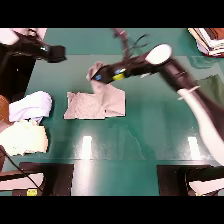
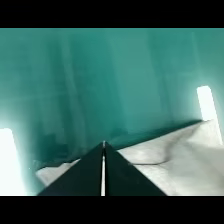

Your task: Fold the shirts.

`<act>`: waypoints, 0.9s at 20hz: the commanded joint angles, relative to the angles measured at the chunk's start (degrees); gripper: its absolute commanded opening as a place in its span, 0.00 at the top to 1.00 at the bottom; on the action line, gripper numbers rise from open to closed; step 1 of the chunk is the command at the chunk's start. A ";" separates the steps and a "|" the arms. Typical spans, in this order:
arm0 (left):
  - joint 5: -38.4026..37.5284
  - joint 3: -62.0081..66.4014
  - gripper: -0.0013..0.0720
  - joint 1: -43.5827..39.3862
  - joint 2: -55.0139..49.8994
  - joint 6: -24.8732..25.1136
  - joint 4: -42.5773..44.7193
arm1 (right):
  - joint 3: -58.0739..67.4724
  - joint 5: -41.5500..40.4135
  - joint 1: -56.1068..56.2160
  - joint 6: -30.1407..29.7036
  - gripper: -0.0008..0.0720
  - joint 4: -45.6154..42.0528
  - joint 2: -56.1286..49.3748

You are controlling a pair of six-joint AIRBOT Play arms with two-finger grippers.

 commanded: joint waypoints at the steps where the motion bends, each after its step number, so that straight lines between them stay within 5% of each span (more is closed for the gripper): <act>1: -2.82 0.07 0.95 5.57 2.99 0.37 1.42 | 0.07 -7.32 6.38 -6.73 0.33 0.66 -6.73; 2: -3.80 0.07 0.95 5.95 2.99 0.39 1.49 | 0.07 -6.93 6.67 -7.30 0.22 0.63 -7.78; 5: -4.63 0.07 0.95 5.97 2.99 0.39 1.36 | 0.04 1.73 3.69 -6.49 0.24 0.11 -7.87; 7: -5.01 0.07 0.95 5.97 2.99 0.39 0.63 | 0.00 9.77 -0.48 -2.67 0.47 -3.87 -6.67; 10: -6.49 0.07 0.95 5.97 2.99 0.39 0.35 | -4.31 16.57 -7.41 1.75 0.48 -10.71 -3.56; 17: -5.20 0.07 0.95 5.97 2.99 0.79 -0.59 | -31.41 6.27 -22.45 5.35 0.47 -9.62 9.07; 18: -4.92 0.07 0.95 5.97 2.99 0.79 -0.81 | -33.75 4.57 -23.32 5.35 0.33 -8.44 9.53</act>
